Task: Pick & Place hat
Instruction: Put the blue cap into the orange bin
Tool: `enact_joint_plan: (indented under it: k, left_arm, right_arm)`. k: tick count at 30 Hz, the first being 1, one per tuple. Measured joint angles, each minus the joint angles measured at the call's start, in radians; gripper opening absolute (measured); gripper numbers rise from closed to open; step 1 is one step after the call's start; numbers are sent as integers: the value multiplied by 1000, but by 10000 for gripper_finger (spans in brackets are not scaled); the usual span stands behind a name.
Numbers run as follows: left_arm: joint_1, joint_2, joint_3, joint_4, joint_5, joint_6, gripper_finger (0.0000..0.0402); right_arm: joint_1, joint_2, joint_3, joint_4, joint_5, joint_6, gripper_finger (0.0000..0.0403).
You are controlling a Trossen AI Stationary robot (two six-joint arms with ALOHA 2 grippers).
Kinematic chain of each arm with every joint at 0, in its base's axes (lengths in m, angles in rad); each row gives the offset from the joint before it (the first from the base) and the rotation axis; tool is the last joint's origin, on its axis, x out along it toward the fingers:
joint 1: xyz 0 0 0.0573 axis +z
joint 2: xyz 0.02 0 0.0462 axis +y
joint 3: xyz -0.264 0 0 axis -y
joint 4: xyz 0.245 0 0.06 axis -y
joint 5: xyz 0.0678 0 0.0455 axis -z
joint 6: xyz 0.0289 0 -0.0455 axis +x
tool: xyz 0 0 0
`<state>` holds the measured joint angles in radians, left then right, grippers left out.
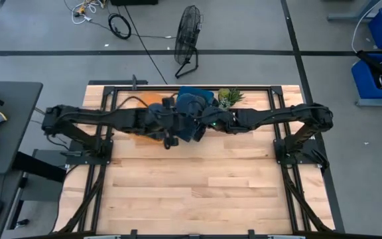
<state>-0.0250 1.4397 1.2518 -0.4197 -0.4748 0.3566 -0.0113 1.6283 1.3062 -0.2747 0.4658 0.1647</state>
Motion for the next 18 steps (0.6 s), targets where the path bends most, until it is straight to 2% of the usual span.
enact_joint_plan:
  k: [5,12,15,18]
  left_arm:
    - [1,52,0,33,-68,33,165]
    - [16,53,0,16,-119,69,154]
    - [18,51,0,11,-112,107,130]
    - [18,51,1,-2,-90,126,85]
  right_arm:
    - [18,1,0,7,-34,-27,2]
    - [59,1,0,9,-24,-91,2]
    - [69,1,0,9,-14,-106,2]
    - [72,1,0,4,-2,-105,2]
